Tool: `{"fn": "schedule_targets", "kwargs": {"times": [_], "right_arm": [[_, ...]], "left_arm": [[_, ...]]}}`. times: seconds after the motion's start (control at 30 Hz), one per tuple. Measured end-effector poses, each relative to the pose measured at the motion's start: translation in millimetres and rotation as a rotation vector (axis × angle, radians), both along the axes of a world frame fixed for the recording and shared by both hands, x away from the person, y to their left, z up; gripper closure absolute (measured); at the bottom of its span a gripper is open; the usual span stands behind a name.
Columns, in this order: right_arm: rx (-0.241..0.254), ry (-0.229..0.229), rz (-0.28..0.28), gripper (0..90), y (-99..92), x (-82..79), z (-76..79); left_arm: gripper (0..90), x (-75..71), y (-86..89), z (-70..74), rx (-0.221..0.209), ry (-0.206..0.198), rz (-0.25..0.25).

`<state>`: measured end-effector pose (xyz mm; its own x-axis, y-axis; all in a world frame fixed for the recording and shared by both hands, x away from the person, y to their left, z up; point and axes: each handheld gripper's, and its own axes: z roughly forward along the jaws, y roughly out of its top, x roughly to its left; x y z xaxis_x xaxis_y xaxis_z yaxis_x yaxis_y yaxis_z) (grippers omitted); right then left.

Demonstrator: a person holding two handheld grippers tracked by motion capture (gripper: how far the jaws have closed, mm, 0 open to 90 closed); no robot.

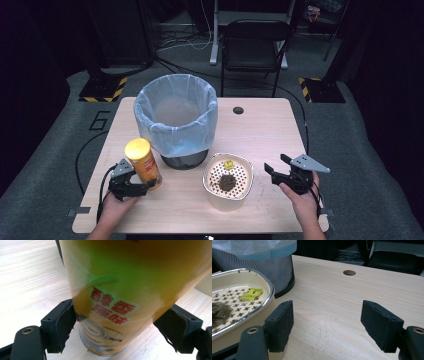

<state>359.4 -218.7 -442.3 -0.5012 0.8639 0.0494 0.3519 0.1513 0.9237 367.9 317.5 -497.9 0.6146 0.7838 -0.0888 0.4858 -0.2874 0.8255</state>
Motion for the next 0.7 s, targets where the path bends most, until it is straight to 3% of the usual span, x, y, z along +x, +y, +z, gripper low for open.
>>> {"fn": "schedule_targets", "kwargs": {"times": [0.27, 0.33, 0.5, 0.6, 0.7], "right_arm": [[0.019, 0.016, -0.019, 26.2, -3.8, 0.8, -5.3], [0.017, 0.020, -0.023, 26.2, -4.5, 0.5, -6.6], [-0.025, 0.028, -0.035, 26.2, -5.6, 0.2, -11.8], [-0.035, 0.031, -0.031, 26.3, -5.4, 0.7, -14.6], [-0.043, 0.037, -0.030, 26.3, -5.8, 1.3, -16.9]], "left_arm": [[22.3, 0.2, -1.5, 0.8, 0.014, -0.031, -0.002], [22.8, 0.0, -2.2, 1.7, 0.036, -0.046, -0.020], [23.6, -4.4, -7.8, 5.2, 0.072, -0.045, -0.046], [23.7, -8.9, -9.0, 10.4, 0.061, -0.075, -0.057], [23.8, -11.8, -6.4, 18.8, 0.033, -0.080, -0.061]]}}
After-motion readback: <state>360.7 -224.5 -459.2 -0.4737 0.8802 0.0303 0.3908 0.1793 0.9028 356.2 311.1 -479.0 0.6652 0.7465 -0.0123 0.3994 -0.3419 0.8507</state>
